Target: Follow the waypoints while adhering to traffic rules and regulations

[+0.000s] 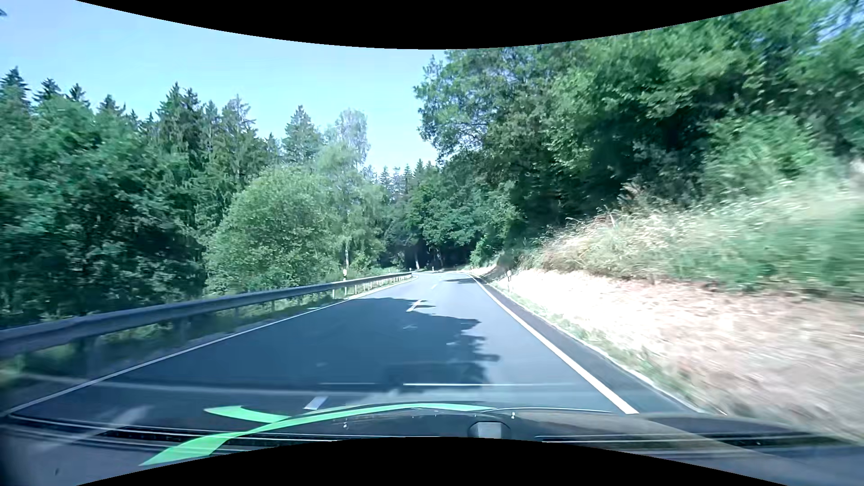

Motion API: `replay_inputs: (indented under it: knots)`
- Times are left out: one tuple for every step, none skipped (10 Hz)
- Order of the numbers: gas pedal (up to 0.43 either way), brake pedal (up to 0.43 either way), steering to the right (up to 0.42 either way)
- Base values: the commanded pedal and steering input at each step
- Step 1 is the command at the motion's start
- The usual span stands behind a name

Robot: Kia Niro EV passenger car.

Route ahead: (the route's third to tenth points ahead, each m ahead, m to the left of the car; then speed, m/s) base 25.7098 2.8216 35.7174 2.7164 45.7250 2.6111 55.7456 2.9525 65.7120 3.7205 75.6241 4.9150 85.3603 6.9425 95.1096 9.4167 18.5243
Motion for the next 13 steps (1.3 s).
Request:
replay_inputs:
  knots:
    - [0.067,0.0,0.01]
    - [0.067,0.0,0.006]
    - [0.079,0.0,0.004]
    - [0.087,0.0,0.001]
    - [0.098,0.0,0.0]
    - [0.11,0.0,0.0]
    - [0.11,0.0,0.0]
    - [0.11,0.0,-0.001]
    - [0.118,0.0,-0.001]
    - [0.11,0.0,-0.002]
    - [0.079,0.0,-0.003]
    - [0.047,0.0,-0.005]
    - [0.047,0.0,-0.006]
